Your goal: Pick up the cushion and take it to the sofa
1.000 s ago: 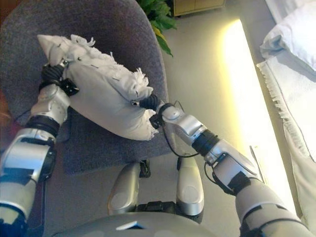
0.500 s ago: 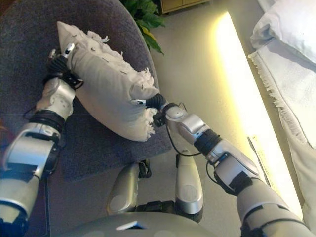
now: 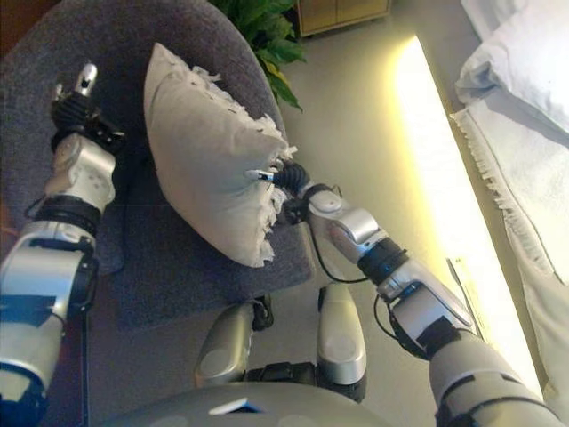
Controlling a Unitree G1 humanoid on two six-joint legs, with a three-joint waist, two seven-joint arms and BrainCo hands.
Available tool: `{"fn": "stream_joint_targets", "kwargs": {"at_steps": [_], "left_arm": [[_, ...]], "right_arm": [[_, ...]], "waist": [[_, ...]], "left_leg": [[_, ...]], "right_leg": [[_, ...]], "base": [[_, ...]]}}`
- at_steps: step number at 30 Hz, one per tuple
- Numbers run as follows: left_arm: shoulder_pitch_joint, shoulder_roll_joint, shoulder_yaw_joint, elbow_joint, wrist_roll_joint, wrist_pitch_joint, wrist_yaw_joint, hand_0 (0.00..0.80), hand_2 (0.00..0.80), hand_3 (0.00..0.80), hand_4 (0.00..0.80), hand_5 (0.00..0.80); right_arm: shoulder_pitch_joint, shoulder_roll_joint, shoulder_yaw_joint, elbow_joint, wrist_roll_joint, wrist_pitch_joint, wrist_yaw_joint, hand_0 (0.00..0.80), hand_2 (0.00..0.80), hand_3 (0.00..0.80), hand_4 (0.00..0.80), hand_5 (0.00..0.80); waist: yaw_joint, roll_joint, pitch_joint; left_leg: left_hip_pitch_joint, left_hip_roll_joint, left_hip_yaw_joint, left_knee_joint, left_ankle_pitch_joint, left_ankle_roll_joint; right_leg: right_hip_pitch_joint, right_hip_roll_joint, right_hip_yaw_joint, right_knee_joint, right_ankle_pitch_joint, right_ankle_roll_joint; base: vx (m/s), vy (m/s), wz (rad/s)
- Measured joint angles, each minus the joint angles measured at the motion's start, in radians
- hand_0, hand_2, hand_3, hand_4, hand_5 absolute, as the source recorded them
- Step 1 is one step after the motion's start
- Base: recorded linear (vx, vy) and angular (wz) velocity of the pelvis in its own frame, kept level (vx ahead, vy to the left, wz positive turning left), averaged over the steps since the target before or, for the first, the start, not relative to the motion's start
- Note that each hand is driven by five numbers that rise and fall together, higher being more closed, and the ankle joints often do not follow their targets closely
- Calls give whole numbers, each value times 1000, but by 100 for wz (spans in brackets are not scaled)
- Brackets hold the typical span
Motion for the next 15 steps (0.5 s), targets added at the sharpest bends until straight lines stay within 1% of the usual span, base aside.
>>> {"fn": "stream_joint_targets", "kwargs": {"at_steps": [2, 5, 7, 8, 11, 15], "left_arm": [[34, 0, 20, -59, 0, -4, -24, 0, 0, 0, 0, 0], [104, 0, 31, -130, 2, -23, -51, 0, 0, 0, 0, 0], [128, 0, 46, -152, 2, -29, -58, 0, 0, 0, 0, 0], [138, -1, 54, -158, 1, -35, -66, 0, 0, 0, 0, 0], [143, 1, 64, -171, -4, -45, -79, 0, 0, 0, 0, 0], [213, 0, 67, -263, -6, -43, -126, 0, 0, 0, 0, 0]], "right_arm": [[52, -23, -19, -24, -3, -19, 18, 0, 0, 0, 0, 0], [127, -72, -62, -43, -13, -47, 47, 0, 0, 0, 0, 0], [166, -99, -86, -51, -20, -60, 61, 0, 0, 0, 0, 0], [186, -107, -107, -51, -20, -65, 66, 0, 0, 0, 0, 0], [214, -109, -152, -50, -20, -105, 67, 0, 0, 0, 0, 0], [224, -86, -184, -51, -21, -166, 69, 0, 0, 0, 0, 0]], "waist": [[1, 16, -11], [3, 52, -49], [8, 63, -65], [11, 69, -85], [22, 74, -120], [28, 77, -193]], "left_leg": [[31, -1, 0, -63, 30, 3], [68, -3, -1, -149, 67, 8], [105, -4, -2, -192, 80, 10], [112, -4, -3, -206, 82, 10], [144, 0, -3, -232, 88, 11], [159, 5, -1, -254, 89, 9]], "right_leg": [[29, 2, -16, -47, 13, 3], [65, 8, -35, -116, 34, 9], [100, 11, -44, -150, 38, 13], [111, 14, -49, -166, 40, 15], [152, 23, -56, -206, 46, 20], [177, 31, -66, -242, 49, 21]], "base": [[37, 8, 16], [36, 3, 12], [56, -11, 10], [50, -12, 6], [37, -17, 4], [-9, -26, 3]]}}
